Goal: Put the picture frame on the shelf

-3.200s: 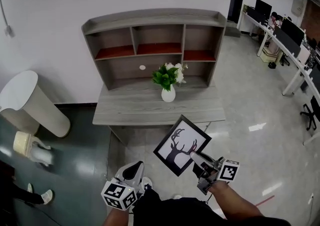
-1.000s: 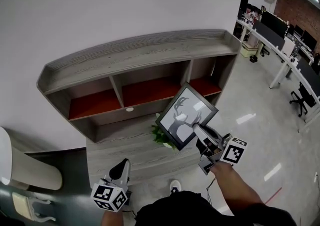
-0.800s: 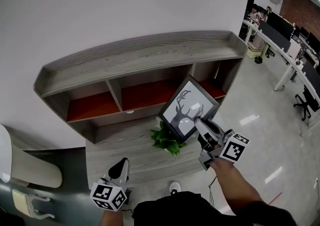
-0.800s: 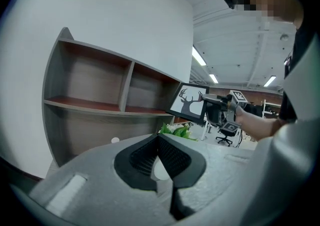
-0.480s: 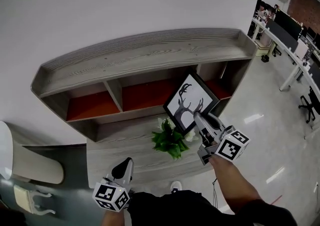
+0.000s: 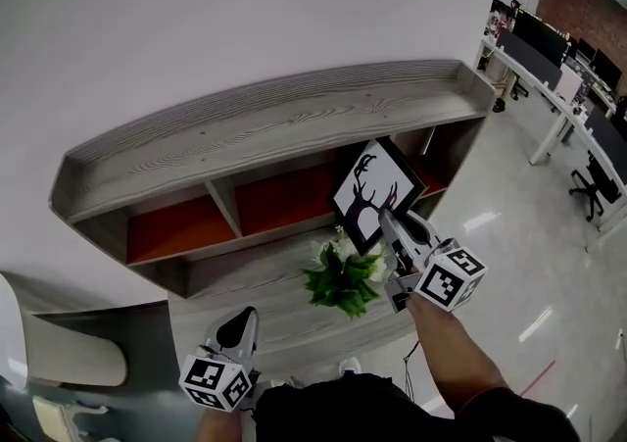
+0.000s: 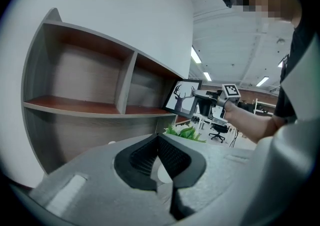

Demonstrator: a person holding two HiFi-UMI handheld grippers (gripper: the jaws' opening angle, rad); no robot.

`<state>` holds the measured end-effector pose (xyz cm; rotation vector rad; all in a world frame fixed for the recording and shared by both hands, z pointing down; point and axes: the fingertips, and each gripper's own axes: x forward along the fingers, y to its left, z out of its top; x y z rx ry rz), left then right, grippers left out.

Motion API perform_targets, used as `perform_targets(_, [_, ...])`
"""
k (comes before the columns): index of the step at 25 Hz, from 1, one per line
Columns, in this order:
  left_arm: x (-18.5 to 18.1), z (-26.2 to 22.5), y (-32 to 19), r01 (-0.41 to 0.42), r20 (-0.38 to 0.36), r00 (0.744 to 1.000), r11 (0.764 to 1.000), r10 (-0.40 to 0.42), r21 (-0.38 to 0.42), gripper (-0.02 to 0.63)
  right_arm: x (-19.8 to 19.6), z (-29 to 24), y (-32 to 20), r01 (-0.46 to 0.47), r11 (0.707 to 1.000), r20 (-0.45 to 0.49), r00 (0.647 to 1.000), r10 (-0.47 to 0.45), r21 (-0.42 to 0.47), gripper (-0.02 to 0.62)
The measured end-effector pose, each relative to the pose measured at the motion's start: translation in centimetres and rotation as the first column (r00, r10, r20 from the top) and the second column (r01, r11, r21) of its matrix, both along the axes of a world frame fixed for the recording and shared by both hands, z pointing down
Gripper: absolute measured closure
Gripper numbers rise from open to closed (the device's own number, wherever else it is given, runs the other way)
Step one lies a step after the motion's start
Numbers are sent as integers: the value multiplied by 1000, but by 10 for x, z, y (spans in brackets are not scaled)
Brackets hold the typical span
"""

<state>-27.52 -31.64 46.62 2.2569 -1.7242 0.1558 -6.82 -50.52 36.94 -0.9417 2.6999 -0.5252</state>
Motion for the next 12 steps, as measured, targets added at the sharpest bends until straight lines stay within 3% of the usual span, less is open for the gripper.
perform_targets(12, [-35,10,-4,-76,-34,997,997,76,6,597,-18,-1,-29,-149,988,-107,983,152,33,525])
